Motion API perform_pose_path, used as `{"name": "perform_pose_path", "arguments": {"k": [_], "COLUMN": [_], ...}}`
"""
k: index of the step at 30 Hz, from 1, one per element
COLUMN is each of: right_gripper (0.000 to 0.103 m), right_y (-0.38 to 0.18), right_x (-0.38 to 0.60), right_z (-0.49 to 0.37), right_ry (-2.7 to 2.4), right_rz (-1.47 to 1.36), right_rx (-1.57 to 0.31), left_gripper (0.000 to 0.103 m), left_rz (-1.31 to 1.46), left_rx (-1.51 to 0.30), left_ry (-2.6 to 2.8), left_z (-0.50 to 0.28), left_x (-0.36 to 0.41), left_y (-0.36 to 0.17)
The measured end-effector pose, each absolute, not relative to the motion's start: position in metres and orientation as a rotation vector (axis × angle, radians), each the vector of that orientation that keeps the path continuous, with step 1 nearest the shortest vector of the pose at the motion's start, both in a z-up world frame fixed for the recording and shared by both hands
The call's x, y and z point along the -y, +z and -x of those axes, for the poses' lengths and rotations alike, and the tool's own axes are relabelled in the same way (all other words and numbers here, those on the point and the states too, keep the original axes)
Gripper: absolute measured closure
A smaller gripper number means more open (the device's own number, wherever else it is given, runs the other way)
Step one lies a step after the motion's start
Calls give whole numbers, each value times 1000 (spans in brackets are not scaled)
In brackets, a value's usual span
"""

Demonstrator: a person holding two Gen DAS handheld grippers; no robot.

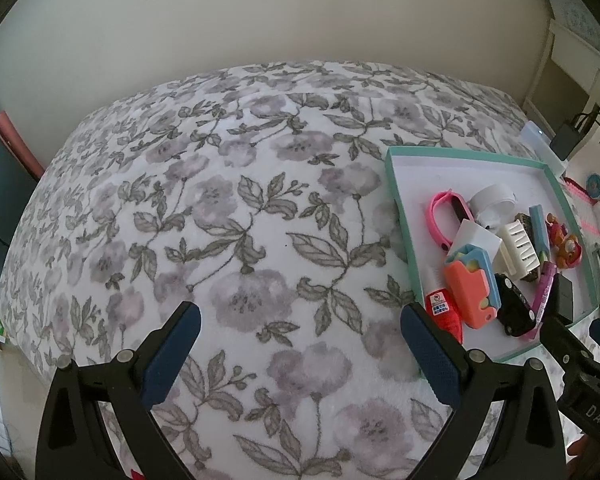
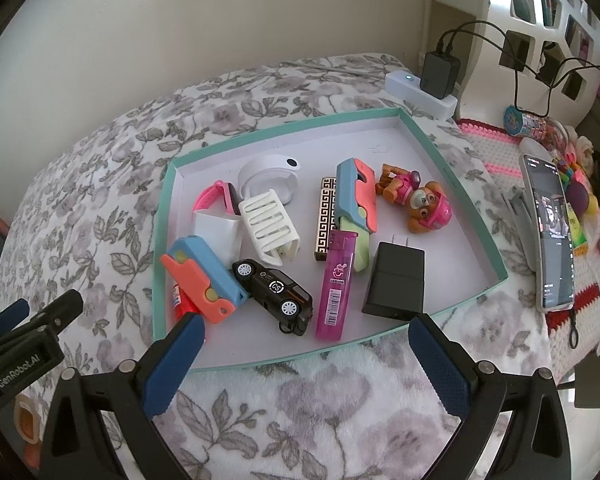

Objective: Organize rigid objects

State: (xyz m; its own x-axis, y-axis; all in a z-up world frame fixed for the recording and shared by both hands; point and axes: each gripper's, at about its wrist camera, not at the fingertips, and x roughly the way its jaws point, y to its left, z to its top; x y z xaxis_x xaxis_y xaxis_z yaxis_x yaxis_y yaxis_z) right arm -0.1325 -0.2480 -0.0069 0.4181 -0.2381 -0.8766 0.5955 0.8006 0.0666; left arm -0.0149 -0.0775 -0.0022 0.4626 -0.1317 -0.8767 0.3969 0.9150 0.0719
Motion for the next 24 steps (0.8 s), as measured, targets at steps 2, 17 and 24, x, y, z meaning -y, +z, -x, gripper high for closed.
{"name": "perform_pose_path", "arguments": {"k": [2, 17, 24], "right_gripper": [0, 0, 0], "right_y": [-7, -9, -10], "right_x": [248, 247, 247], "right_z": [132, 132, 131], "right_ry": [-540, -538, -536], "right_rz": [-400, -400, -398], "right_rx": [-1014, -1023, -1028], "left_gripper": [3, 3, 3], "left_rz": [-274, -268, -264], "left_rx": [-1043, -1048, -1050], "left_ry": [-328, -332, -335], "left_z": [14, 13, 12], "left_x": [77, 76, 76], "left_y": [-1, -1, -2]}}
